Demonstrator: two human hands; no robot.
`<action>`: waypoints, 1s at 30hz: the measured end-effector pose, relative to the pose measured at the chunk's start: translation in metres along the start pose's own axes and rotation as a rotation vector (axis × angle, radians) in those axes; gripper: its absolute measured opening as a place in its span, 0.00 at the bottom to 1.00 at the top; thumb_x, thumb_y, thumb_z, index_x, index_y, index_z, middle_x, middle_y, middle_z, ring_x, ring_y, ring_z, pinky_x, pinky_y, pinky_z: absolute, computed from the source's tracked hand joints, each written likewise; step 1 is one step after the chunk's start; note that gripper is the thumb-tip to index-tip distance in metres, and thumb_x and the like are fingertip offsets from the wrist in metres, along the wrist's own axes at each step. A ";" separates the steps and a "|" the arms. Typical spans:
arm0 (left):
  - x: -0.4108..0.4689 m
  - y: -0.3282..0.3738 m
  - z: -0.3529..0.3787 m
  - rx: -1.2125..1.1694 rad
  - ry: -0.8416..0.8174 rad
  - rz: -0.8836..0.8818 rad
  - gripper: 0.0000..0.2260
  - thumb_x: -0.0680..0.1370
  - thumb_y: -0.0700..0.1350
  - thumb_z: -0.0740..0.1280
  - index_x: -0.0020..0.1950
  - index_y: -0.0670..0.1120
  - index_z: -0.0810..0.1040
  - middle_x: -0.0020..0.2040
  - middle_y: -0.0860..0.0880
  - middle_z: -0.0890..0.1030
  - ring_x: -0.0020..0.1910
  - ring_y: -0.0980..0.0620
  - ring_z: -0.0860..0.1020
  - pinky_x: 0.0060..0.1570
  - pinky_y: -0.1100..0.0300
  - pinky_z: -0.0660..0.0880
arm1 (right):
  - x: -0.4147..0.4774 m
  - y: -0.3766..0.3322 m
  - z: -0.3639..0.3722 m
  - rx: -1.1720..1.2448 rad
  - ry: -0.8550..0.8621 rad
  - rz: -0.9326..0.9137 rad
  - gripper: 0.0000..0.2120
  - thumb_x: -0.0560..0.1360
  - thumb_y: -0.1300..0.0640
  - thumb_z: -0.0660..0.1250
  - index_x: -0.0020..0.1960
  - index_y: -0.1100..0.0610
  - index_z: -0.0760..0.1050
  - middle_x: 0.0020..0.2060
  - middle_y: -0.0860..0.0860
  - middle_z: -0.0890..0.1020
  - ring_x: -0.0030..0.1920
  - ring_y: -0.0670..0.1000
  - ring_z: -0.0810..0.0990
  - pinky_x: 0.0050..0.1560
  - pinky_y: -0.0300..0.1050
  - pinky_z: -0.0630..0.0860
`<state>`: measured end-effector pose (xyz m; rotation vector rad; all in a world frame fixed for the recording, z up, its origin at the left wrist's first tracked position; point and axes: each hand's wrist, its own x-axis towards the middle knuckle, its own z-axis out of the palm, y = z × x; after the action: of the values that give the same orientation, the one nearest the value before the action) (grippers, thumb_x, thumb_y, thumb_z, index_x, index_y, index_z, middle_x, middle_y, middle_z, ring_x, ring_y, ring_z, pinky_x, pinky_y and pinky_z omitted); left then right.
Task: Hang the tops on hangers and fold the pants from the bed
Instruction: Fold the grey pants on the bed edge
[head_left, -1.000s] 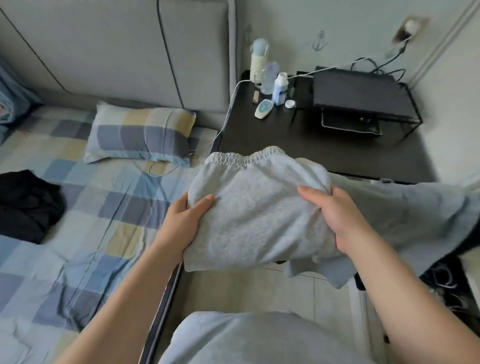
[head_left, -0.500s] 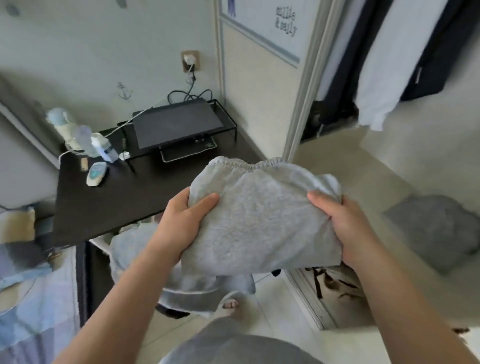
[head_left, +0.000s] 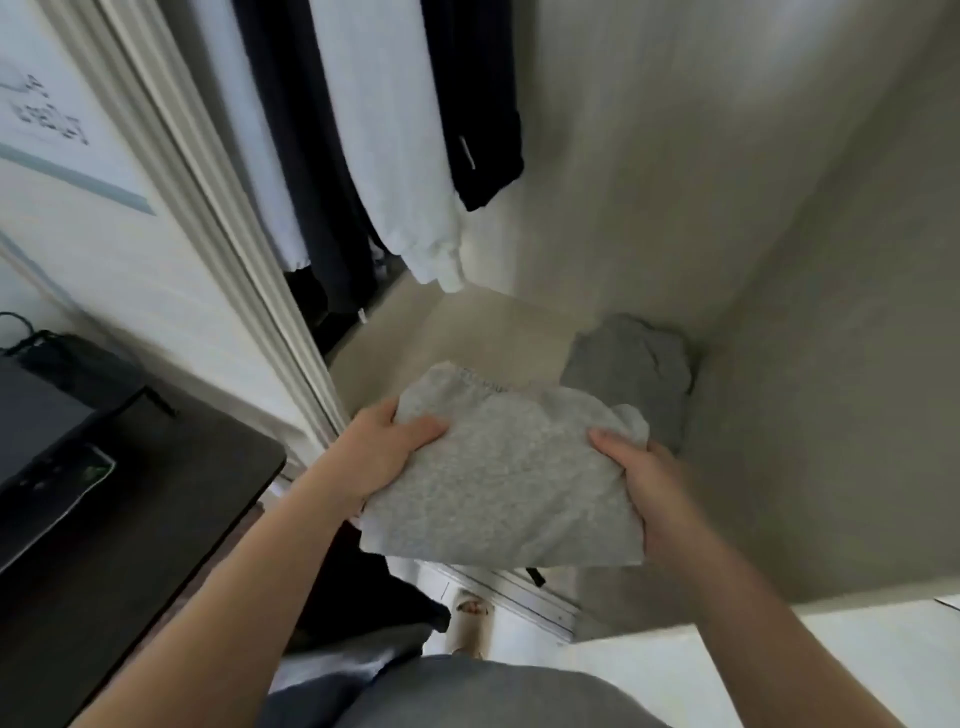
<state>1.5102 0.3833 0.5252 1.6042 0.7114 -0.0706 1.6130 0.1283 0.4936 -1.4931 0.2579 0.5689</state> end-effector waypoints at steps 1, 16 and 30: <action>0.023 0.003 0.006 0.019 -0.027 -0.022 0.08 0.77 0.48 0.73 0.55 0.47 0.82 0.46 0.47 0.87 0.42 0.50 0.86 0.40 0.57 0.82 | 0.015 0.002 -0.002 0.010 0.041 0.012 0.21 0.68 0.49 0.78 0.58 0.54 0.80 0.47 0.54 0.87 0.46 0.58 0.87 0.52 0.64 0.82; 0.278 -0.009 0.101 0.279 -0.335 -0.342 0.16 0.77 0.46 0.73 0.58 0.36 0.82 0.39 0.46 0.85 0.34 0.51 0.83 0.33 0.63 0.76 | 0.179 0.032 -0.020 0.105 0.499 0.188 0.08 0.72 0.58 0.75 0.49 0.58 0.81 0.45 0.53 0.86 0.44 0.53 0.85 0.46 0.48 0.82; 0.397 0.048 0.222 0.195 -0.327 0.128 0.08 0.78 0.49 0.72 0.56 0.50 0.81 0.49 0.53 0.84 0.48 0.51 0.84 0.48 0.56 0.80 | 0.293 -0.049 -0.090 -0.141 0.770 -0.188 0.07 0.77 0.60 0.70 0.54 0.52 0.80 0.46 0.45 0.84 0.47 0.43 0.82 0.53 0.44 0.78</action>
<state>1.9311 0.3383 0.3516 1.7665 0.3557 -0.3094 1.9009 0.0984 0.3824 -1.8026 0.6722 -0.1672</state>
